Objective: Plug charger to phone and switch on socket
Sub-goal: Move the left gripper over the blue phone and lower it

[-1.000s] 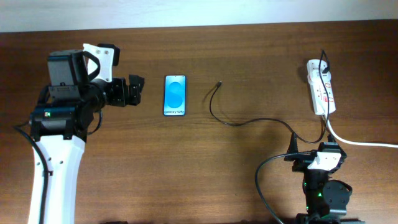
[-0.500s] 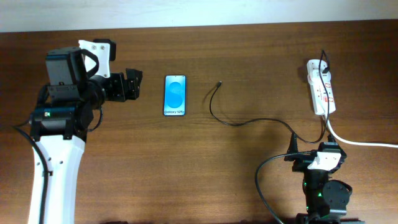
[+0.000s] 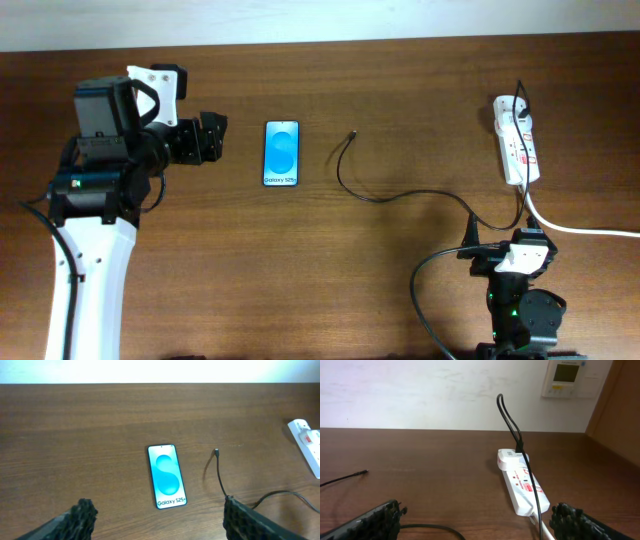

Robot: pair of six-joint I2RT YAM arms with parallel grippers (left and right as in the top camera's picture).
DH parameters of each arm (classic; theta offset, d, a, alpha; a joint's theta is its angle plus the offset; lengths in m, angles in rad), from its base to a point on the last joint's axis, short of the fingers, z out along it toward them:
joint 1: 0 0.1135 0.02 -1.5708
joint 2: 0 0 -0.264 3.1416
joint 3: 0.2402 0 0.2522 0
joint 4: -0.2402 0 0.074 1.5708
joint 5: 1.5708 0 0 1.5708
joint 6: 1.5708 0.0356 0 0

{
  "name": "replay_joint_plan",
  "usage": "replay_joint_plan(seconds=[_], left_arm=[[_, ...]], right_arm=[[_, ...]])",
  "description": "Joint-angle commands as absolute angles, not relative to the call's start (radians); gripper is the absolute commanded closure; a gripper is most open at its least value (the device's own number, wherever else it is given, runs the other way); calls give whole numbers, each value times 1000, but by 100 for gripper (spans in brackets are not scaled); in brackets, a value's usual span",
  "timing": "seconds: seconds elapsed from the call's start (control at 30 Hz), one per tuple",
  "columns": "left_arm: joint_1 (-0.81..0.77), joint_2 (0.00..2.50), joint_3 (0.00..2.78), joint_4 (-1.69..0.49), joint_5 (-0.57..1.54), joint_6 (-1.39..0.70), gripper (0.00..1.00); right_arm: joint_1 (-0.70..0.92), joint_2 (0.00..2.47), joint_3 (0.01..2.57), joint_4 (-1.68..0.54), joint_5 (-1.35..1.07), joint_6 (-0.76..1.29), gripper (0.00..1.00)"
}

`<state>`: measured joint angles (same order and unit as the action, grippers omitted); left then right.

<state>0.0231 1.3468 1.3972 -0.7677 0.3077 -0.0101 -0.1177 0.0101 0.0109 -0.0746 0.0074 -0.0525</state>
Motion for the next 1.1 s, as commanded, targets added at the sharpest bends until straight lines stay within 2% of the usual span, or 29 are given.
replay_joint_plan(seconds=[0.0, 0.17, 0.27, 0.43, 0.57, 0.63, 0.83, 0.93, 1.07], left_arm=[[29, 1385, 1413, -771, 311, -96, 22], [20, 1469, 1413, -731, 269, -368, 28], [-12, 1531, 1433, -707, 257, -397, 33], [-83, 1671, 1615, -797, 174, -387, 34], [-158, 1893, 1925, -1032, 49, -342, 28], [-182, 1999, 2020, -1096, 47, -321, 21], [-247, 2169, 2051, -1077, 15, -265, 1], [-283, 2210, 2051, -1040, 6, -178, 1], [-295, 2239, 2049, -1030, -58, -178, 1]], right_arm=[[-112, 4, 6, -80, 19, -51, 2], [-112, 4, 6, -80, 19, -51, 2], [-112, 4, 6, -80, 19, -51, 2], [-112, 4, 6, -80, 19, -51, 2], [-112, 4, 6, -80, 20, -51, 2], [-112, 4, 6, -80, 19, -51, 2], [-112, 4, 6, -80, 19, -51, 2], [-112, 4, 6, -80, 19, -51, 2], [-112, 4, 6, -80, 19, -51, 2]])
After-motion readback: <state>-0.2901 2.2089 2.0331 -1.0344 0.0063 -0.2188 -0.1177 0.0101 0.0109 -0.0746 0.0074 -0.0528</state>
